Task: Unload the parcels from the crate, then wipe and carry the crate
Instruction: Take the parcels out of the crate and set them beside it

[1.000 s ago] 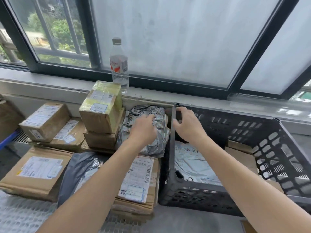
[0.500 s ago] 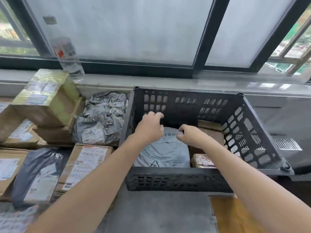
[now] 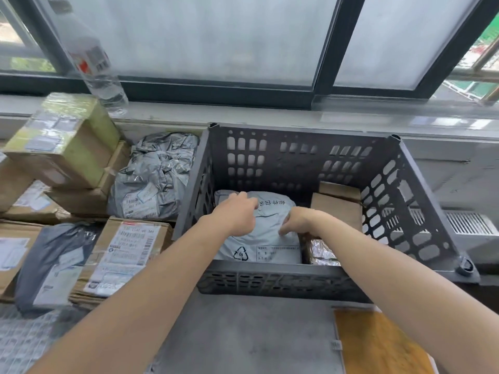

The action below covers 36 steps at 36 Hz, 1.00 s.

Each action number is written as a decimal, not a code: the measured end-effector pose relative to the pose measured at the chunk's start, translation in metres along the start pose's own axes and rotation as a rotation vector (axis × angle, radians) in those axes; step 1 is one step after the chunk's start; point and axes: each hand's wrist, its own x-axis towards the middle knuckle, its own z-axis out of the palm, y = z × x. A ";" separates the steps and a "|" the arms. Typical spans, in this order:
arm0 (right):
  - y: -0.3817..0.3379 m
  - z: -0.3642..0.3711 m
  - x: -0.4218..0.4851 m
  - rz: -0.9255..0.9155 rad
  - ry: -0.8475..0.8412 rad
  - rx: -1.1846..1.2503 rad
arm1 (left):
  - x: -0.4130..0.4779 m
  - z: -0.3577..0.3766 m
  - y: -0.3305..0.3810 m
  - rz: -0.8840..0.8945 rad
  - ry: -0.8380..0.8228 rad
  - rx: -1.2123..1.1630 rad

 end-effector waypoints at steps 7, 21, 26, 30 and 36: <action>-0.002 -0.022 -0.003 -0.067 0.316 0.845 | -0.004 -0.004 -0.003 0.025 0.012 -0.106; 0.005 -0.054 -0.047 -0.306 0.393 1.215 | -0.005 -0.019 -0.004 0.125 0.541 -0.242; 0.014 -0.060 -0.050 -0.413 0.646 0.505 | -0.004 -0.025 -0.011 0.059 0.642 -0.564; 0.014 -0.061 -0.056 -0.459 0.793 0.120 | 0.001 -0.027 -0.017 0.072 0.690 -0.723; 0.006 -0.073 -0.059 -0.436 0.728 0.173 | -0.005 -0.030 -0.015 0.164 0.713 -0.773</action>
